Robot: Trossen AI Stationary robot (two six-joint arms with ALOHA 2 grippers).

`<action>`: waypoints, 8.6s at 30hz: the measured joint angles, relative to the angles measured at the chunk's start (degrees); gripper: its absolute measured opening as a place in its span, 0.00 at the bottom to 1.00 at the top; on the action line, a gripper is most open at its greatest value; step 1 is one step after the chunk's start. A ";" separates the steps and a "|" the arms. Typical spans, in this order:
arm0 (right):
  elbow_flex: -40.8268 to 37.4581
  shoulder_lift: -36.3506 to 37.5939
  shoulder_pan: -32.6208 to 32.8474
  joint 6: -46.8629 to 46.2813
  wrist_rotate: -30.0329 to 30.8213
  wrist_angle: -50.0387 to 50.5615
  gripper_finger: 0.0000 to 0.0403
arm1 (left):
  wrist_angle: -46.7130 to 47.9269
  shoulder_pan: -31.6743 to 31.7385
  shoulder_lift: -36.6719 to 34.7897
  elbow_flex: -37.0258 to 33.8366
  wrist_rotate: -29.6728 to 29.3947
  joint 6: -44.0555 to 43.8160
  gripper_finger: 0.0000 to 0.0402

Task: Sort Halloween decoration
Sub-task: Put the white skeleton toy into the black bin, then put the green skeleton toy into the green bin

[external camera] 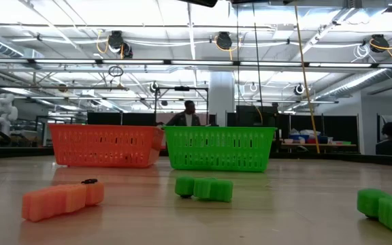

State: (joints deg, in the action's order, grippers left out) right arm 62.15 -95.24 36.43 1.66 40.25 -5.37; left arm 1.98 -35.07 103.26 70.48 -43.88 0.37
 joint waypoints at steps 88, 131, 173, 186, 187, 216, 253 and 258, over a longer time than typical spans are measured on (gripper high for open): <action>0.01 -4.99 7.54 -33.20 -3.31 13.60 0.27 | 55.90 -24.04 -7.23 0.02 17.12 -62.86 0.32; 6.91 -12.98 11.69 -50.83 -13.11 19.61 0.27 | 19.46 -14.67 -1.51 0.04 -2.64 -32.62 0.32; 6.84 -10.28 6.94 -49.98 -10.11 29.94 0.27 | 19.37 -16.06 -1.46 0.04 -0.87 -33.10 0.32; 6.87 -16.53 10.59 -62.24 -4.32 18.43 0.27 | 20.01 -16.06 -1.46 0.04 -0.87 -32.78 0.32; 6.84 -17.11 10.76 -62.22 -4.36 17.98 0.27 | 20.00 -16.06 -1.46 0.04 -0.88 -32.78 0.32; 15.10 -25.99 11.06 -60.22 -3.46 20.42 0.27 | 19.37 -15.58 -1.46 0.04 -1.10 -31.52 0.32; 14.78 -24.06 10.96 -63.34 -6.07 25.13 0.44 | 20.41 -16.04 -1.46 0.04 -1.01 -32.58 0.32; 15.06 -25.97 10.68 -64.40 -7.41 24.29 0.50 | 20.43 -16.04 -1.46 0.04 -0.92 -32.62 0.32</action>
State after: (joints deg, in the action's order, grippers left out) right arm 77.21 -121.22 47.11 -62.74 32.84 18.92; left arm 22.41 -51.11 101.80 70.52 -44.80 -32.25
